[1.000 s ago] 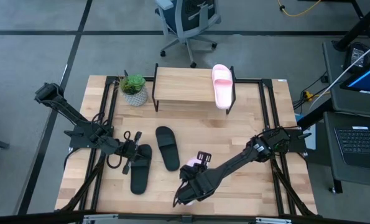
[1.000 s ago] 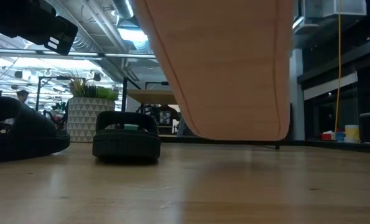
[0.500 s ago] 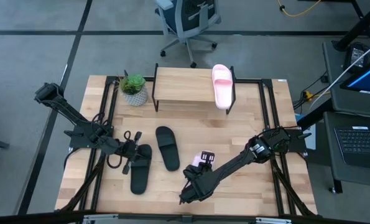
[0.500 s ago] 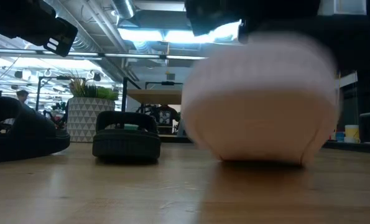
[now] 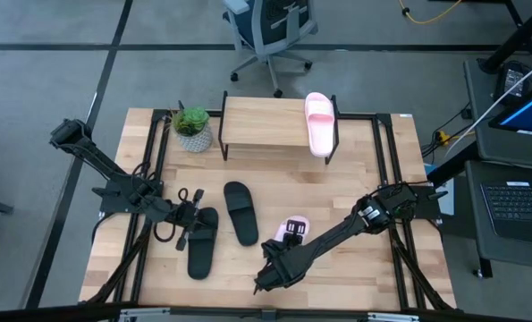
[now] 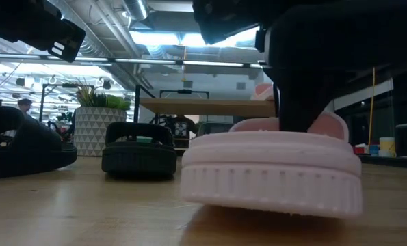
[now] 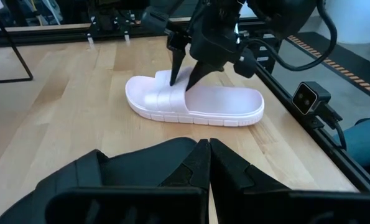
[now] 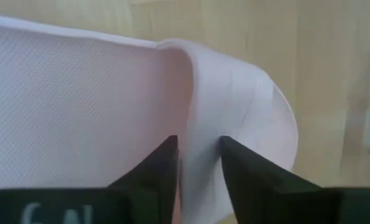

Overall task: Pick and place slides into the shelf
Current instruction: Put the pink slide on the shelf

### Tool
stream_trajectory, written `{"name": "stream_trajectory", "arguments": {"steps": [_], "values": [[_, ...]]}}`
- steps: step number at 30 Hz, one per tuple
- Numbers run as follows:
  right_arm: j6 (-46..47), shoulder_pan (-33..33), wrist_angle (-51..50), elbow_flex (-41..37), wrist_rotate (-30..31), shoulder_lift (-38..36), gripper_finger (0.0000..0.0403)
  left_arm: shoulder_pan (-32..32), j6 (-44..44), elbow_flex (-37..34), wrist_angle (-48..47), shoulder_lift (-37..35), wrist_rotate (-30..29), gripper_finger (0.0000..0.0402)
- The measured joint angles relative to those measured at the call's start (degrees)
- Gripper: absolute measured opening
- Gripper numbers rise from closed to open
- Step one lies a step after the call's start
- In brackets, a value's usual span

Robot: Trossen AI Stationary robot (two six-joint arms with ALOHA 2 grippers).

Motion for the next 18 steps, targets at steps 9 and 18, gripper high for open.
{"name": "stream_trajectory", "arguments": {"steps": [9, 18], "values": [[0.08, 0.00, 1.57, 3.07, -0.64, 0.07, 0.0213, 0.00, -0.25, 0.00, -0.27, 0.00, 0.00, 0.0000], [-0.15, 0.00, 1.32, 5.14, -0.64, 0.07, 0.0247, 0.01, -0.39, 0.00, -0.34, -0.01, 0.00, 0.0000]]}}
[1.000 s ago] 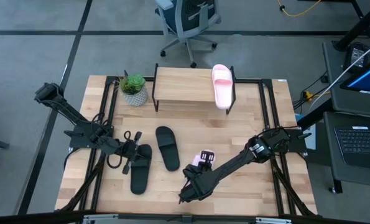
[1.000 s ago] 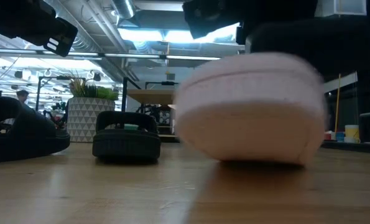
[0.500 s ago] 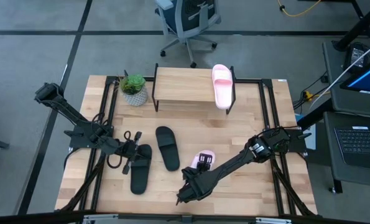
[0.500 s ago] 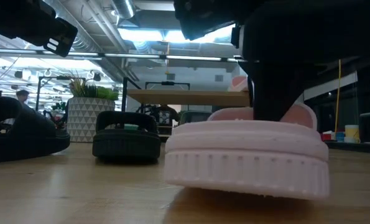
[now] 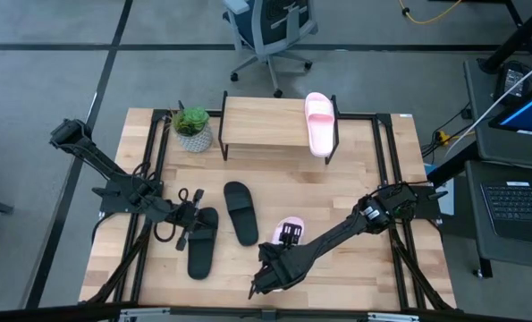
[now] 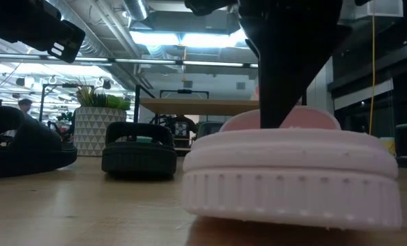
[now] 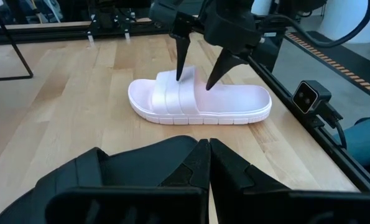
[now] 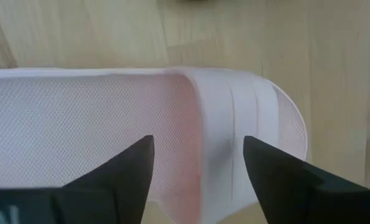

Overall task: Pick and place slides into the shelf
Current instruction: Put the pink slide on the shelf

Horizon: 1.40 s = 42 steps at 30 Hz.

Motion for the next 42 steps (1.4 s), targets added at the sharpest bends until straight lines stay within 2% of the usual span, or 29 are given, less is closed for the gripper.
{"name": "stream_trajectory", "arguments": {"steps": [7, 26, 42], "values": [[0.06, 0.00, -3.64, 0.00, 0.86, 0.00, 0.0243, -0.01, -0.01, 0.00, 0.00, 0.01, 0.00, 0.0000], [-0.18, -0.88, -3.80, 0.00, 0.97, 0.00, 0.0168, 0.00, -0.01, 0.00, -0.02, 0.01, 0.00, 0.0000], [-0.16, -1.11, -3.55, 0.00, 0.79, 0.00, 0.0048, -0.01, 0.01, 0.00, -0.02, 0.01, 0.00, 0.0000]]}}
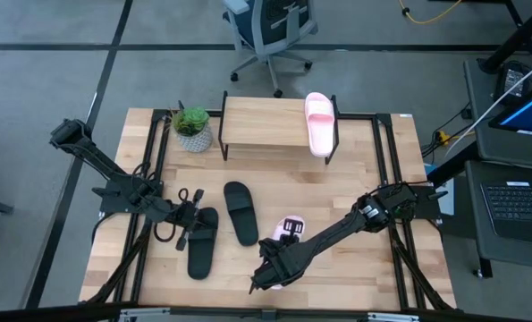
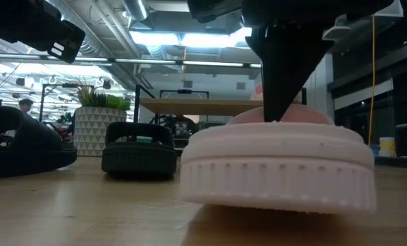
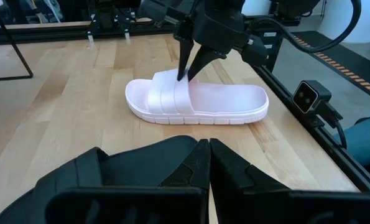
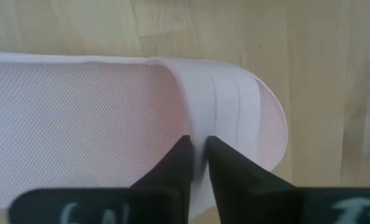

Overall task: Pick and place slides into the shelf
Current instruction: Put the pink slide on the shelf

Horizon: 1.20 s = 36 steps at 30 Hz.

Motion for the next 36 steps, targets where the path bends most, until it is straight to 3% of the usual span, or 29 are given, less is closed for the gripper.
{"name": "stream_trajectory", "arguments": {"steps": [6, 20, 30, 36], "values": [[0.24, -0.03, -0.09, 0.00, 0.13, 0.00, 0.0012, 0.01, 0.00, 0.00, -0.01, -0.02, 0.00, 0.0000], [0.21, -0.19, -0.69, 0.11, 0.15, 0.00, 0.0012, 0.01, 0.00, 0.00, -0.02, 0.00, 0.00, 0.0000], [-1.60, -0.26, -4.41, 8.23, 3.02, 0.09, 0.0012, 0.01, 0.00, 0.00, -0.04, -0.01, 0.00, 0.0000], [-3.83, -0.39, -4.70, 8.61, 6.16, -0.66, 0.0012, 0.00, 0.00, 0.00, -0.04, -0.01, 0.01, 0.0000]]}}
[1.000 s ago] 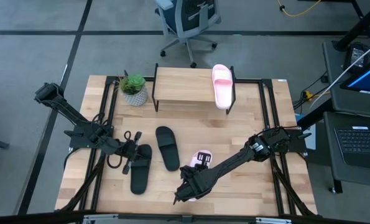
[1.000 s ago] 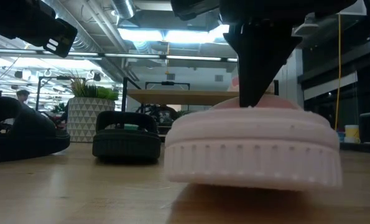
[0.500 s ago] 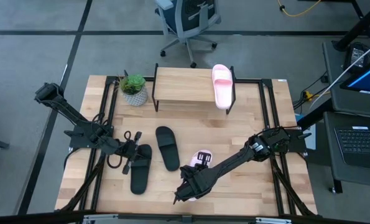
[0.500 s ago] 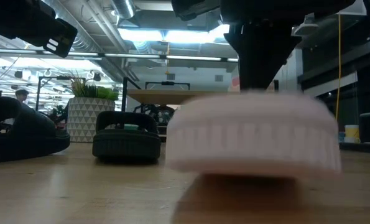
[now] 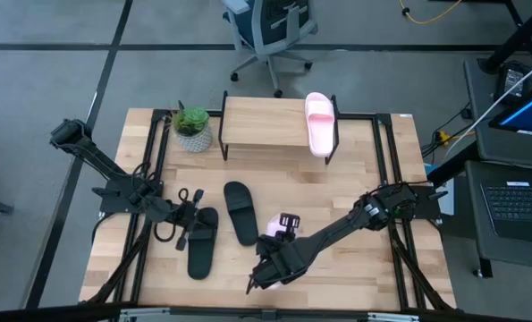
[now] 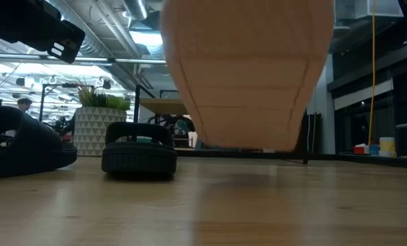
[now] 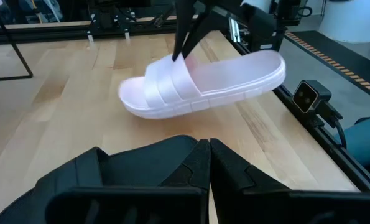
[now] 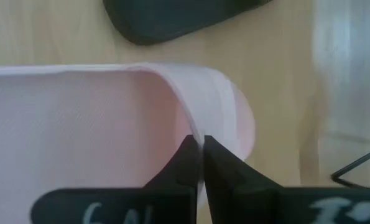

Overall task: Pick and place slides into the shelf
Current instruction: Put the pink slide on the shelf

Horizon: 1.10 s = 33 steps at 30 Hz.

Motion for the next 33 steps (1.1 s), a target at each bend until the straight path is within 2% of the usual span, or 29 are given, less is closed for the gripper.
{"name": "stream_trajectory", "arguments": {"steps": [7, 16, 25, 33], "values": [[-2.92, -0.33, 0.17, -0.07, 2.44, -1.89, 0.0011, 0.01, -0.04, 0.00, -0.42, -0.01, -0.01, 0.0000], [-5.39, -0.76, 0.19, -0.07, 6.54, -10.00, 0.0011, 0.00, -1.15, 0.00, -0.46, 0.00, -0.01, 0.0000], [-14.53, -3.62, 0.15, -0.07, 13.08, -16.55, 0.0011, 0.02, -1.16, 0.00, -0.46, -0.01, -0.01, 0.0000], [-25.13, -8.66, 0.16, -0.07, 14.63, -19.42, 0.0011, 0.07, -1.77, 0.00, -0.42, 0.01, -1.85, 0.0000]]}}
